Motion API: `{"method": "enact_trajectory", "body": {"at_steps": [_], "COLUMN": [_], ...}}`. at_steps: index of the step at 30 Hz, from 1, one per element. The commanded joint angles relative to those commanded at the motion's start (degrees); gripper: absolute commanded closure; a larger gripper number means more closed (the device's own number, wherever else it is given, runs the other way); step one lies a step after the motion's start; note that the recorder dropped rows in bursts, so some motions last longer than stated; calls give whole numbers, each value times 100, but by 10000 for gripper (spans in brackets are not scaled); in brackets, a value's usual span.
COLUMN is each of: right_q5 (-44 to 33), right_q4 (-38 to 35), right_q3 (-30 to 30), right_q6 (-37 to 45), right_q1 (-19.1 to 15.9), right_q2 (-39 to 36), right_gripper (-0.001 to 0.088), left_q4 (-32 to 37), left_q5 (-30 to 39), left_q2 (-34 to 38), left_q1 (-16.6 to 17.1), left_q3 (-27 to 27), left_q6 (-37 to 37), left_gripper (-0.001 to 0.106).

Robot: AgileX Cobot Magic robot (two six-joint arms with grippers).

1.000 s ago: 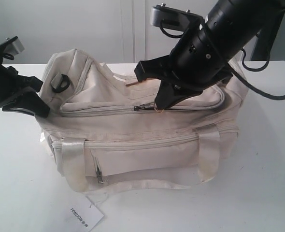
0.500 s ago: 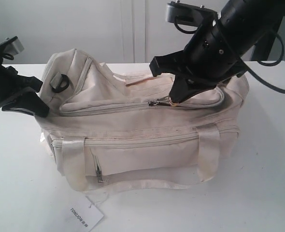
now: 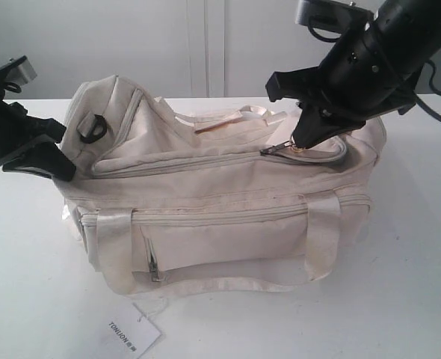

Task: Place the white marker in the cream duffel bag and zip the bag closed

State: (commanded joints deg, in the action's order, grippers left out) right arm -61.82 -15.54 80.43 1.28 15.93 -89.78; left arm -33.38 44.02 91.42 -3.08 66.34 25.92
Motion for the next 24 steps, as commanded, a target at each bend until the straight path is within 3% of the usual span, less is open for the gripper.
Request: {"method": "enact_trajectory", "body": {"at_steps": [24], "right_q5": [81], "right_q4": [38], "right_q3": [0], "right_q6": [0], "right_q1": [-646], "right_q2": [0], "right_gripper": [868], "left_q4": [27], "left_q5": [-86], "left_q2": [0], "left_q1": [0], "left_q3": [0], "left_q6": [0], "left_gripper": [1053]}}
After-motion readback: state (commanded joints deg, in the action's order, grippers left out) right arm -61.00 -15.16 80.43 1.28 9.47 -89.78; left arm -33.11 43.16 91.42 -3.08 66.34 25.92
